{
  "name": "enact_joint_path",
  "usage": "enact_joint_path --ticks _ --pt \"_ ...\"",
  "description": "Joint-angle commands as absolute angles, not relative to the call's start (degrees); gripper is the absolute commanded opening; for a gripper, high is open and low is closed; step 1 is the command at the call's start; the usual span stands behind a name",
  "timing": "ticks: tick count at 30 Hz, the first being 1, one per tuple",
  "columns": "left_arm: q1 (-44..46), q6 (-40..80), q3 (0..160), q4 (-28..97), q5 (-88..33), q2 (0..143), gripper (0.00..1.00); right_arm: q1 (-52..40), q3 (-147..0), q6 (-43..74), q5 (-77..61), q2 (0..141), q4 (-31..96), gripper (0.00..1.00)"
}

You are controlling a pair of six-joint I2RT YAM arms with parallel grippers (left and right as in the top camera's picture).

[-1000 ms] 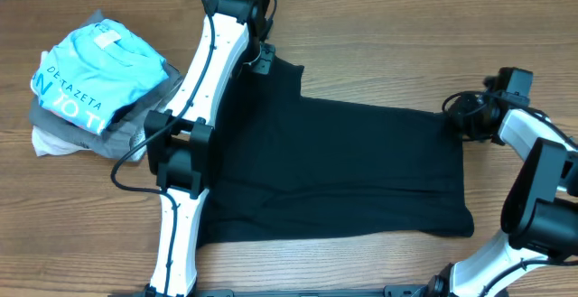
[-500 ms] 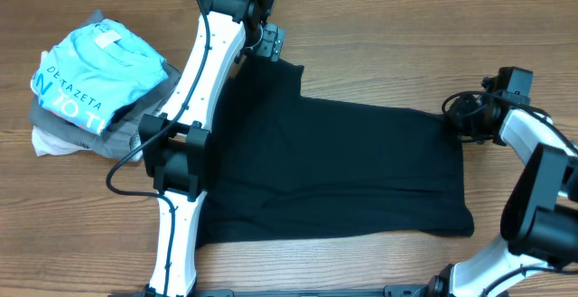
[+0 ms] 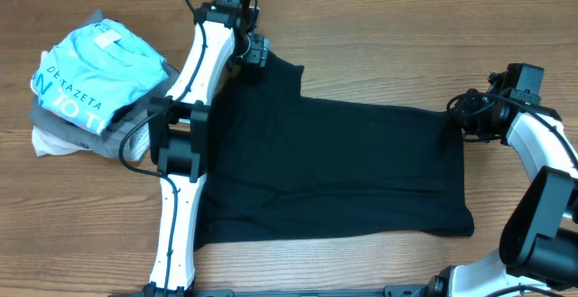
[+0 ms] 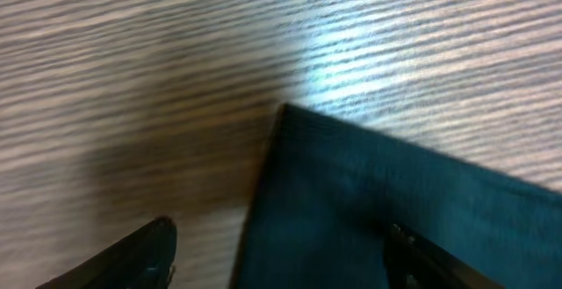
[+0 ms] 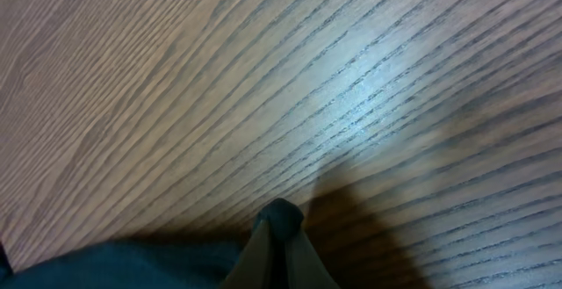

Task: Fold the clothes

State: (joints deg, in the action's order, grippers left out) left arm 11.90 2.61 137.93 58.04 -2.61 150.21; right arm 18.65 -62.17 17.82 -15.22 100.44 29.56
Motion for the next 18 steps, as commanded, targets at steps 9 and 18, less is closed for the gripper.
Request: enact_joint_path --ticks 9,18 --pt "13.0 2.2 137.9 55.3 -5.5 151.6 0.61 18.6 -62.8 17.8 -15.7 98.8 29.3 0.04" --pt "12.7 2.8 137.7 54.6 -4.3 151.6 0.72 18.6 -62.8 17.8 -15.7 98.8 29.1 0.04"
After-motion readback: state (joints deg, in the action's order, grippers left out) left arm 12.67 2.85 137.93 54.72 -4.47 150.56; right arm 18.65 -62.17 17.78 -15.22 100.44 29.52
